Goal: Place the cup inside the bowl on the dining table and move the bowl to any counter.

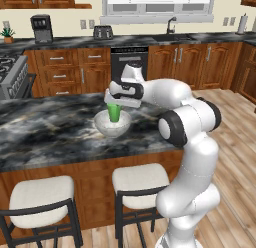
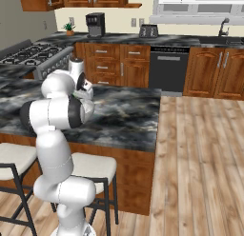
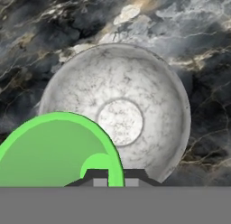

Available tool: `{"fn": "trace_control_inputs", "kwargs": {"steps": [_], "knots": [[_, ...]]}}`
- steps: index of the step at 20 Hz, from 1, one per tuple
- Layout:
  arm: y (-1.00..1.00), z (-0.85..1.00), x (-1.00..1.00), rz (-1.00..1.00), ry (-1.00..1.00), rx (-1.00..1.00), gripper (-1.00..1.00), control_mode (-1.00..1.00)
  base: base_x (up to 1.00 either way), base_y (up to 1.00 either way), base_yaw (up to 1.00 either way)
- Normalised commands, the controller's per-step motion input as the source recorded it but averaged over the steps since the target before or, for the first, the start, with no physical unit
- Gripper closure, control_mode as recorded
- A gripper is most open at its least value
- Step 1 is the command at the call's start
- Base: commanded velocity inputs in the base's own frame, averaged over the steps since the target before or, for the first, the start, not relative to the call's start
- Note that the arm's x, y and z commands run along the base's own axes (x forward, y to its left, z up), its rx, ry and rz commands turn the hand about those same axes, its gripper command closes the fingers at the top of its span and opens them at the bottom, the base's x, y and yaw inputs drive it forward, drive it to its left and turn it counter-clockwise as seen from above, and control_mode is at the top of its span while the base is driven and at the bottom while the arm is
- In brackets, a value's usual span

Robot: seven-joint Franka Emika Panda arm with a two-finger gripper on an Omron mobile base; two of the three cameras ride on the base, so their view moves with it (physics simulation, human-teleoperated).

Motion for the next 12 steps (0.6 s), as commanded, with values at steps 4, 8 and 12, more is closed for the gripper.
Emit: {"fn": "trace_control_inputs", "kwargs": {"steps": [4,8,12], "knots": [[0.0,-0.21,0.0,0.01,-0.05,0.0,1.0,-1.0,0.0,0.0,0.0],[0.0,-0.07,0.0,0.01,-0.05,0.0,1.0,-1.0,0.0,0.0,0.0],[0.0,-0.11,0.0,0.0,-0.02,0.0,1.0,-1.0,0.0,0.0,0.0]]}}
